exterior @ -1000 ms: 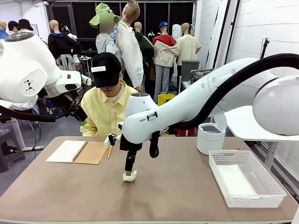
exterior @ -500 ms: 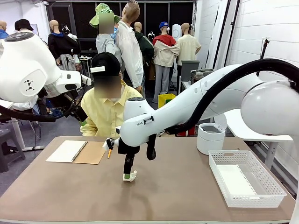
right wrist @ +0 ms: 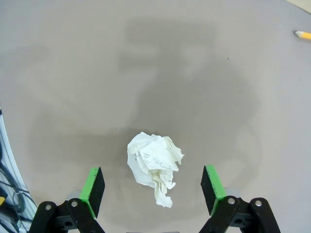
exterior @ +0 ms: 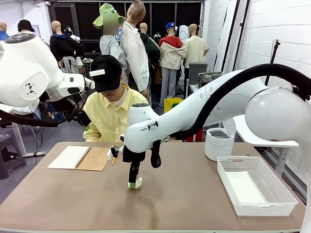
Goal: Sort the paper based on its condition.
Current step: If a person hands you a paper, place it in the Organizing basket , and if it's crumpled, put it in the Trash can.
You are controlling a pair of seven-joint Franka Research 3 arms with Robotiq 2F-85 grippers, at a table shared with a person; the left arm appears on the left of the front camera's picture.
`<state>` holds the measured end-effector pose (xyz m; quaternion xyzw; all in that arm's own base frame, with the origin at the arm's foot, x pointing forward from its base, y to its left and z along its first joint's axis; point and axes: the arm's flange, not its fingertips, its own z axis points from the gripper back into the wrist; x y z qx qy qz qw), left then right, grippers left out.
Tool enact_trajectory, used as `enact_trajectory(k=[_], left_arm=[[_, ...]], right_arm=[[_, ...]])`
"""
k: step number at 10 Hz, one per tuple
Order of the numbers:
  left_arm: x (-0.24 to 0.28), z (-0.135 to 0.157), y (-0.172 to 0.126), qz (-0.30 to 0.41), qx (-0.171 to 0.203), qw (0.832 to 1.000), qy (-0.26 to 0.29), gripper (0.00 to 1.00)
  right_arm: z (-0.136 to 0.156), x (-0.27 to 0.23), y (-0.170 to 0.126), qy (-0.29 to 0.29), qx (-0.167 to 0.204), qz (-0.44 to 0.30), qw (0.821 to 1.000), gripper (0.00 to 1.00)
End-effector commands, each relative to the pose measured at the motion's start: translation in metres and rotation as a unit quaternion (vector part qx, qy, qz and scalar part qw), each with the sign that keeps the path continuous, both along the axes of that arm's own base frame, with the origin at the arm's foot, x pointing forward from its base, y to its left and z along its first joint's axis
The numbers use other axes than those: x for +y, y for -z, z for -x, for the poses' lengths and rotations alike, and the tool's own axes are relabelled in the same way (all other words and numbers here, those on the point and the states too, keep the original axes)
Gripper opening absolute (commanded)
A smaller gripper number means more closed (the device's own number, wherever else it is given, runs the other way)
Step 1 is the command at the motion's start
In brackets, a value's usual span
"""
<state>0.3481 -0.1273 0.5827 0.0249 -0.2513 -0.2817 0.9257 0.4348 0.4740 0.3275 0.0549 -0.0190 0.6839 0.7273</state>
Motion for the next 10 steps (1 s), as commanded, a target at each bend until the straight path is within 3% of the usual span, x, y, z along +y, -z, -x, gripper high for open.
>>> enact_trajectory(k=[1, 3, 4, 6, 7, 10], left_arm=[[0.0008, -0.0004, -0.0003, 0.002, -0.002, 1.000, 0.002, 1.00], [0.0008, -0.0004, -0.0003, 0.002, -0.002, 1.000, 0.002, 1.00], [0.0008, -0.0004, -0.0003, 0.002, -0.002, 1.000, 0.002, 1.00], [0.0008, -0.0004, -0.0003, 0.002, -0.002, 1.000, 0.002, 1.00], [0.0008, -0.0004, -0.0003, 0.002, -0.002, 1.000, 0.002, 1.00], [0.0008, -0.0004, -0.0003, 0.002, -0.002, 1.000, 0.002, 1.00]], right_arm=[[-0.0057, 0.0046, 0.0019, -0.005, -0.002, 0.008, 1.000, 1.00], [-0.0081, 0.0061, 0.0073, -0.003, 0.015, 0.019, 1.000, 1.00], [-0.0094, 0.0066, 0.0090, 0.002, 0.016, 0.018, 1.000, 0.88], [-0.0107, 0.0071, 0.0092, 0.005, 0.019, 0.021, 1.000, 0.78], [-0.0103, 0.0076, 0.0093, 0.005, 0.017, 0.018, 1.000, 0.58], [-0.0115, 0.0081, 0.0111, 0.012, 0.021, 0.020, 1.000, 0.15]])
